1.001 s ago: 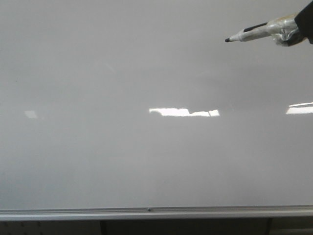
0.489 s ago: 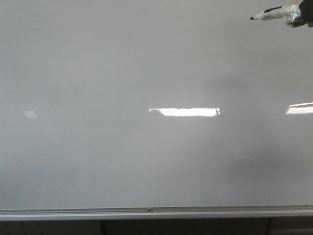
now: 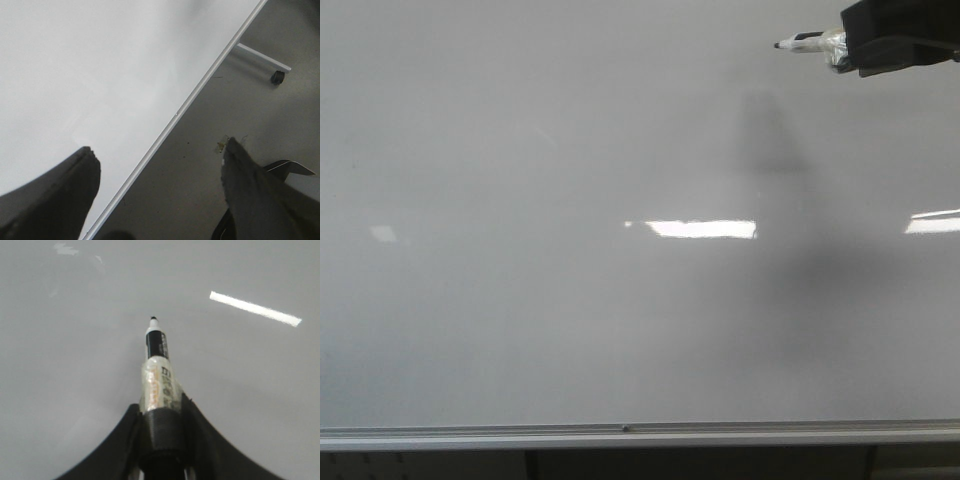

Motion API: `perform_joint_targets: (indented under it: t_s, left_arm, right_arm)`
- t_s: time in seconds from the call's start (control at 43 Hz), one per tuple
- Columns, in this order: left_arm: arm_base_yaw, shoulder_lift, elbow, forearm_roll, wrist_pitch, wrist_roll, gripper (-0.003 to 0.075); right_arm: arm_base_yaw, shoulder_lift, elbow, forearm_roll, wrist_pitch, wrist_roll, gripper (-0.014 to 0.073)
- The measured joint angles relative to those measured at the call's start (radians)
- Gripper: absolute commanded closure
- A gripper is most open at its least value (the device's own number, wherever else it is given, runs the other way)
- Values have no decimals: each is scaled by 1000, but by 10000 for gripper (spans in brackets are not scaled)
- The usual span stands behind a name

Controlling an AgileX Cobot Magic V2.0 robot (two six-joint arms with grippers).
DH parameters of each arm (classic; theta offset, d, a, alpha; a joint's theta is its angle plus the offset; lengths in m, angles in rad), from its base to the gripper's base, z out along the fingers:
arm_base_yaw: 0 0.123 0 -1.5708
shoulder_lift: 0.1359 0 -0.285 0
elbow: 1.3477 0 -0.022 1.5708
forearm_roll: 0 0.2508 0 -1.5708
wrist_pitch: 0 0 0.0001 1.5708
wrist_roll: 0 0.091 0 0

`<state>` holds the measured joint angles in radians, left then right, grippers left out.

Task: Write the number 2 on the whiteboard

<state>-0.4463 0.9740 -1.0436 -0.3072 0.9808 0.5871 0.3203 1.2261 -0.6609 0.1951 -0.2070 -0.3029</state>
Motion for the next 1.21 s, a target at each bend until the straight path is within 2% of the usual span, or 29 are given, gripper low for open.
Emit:
perform_joint_targets:
  t_s: [0.279,0.512,0.698,0.861,1.024,1.21]
  left_arm:
    - [0,0,0,0,-26,0,228]
    - [0,0,0,0,-28,0,228]
    - [0,0,0,0,-27,0,228]
    - [0,0,0,0,-27,0,228]
    - [0,0,0,0,-27,0,228]
    - [0,0,0,0,-28,0,228]
  right_arm:
    - [14,97,0,0,-92,0,610]
    - [7,138,0,0,-102,-2,610]
    - [-44,140,-2,0,-32,-2,610]
    - [-32,159,-2,0,84,-2,610]
    - [16,205,-2,0,103,-2,610]
    - [0,212,-2,0,116,-2,610]
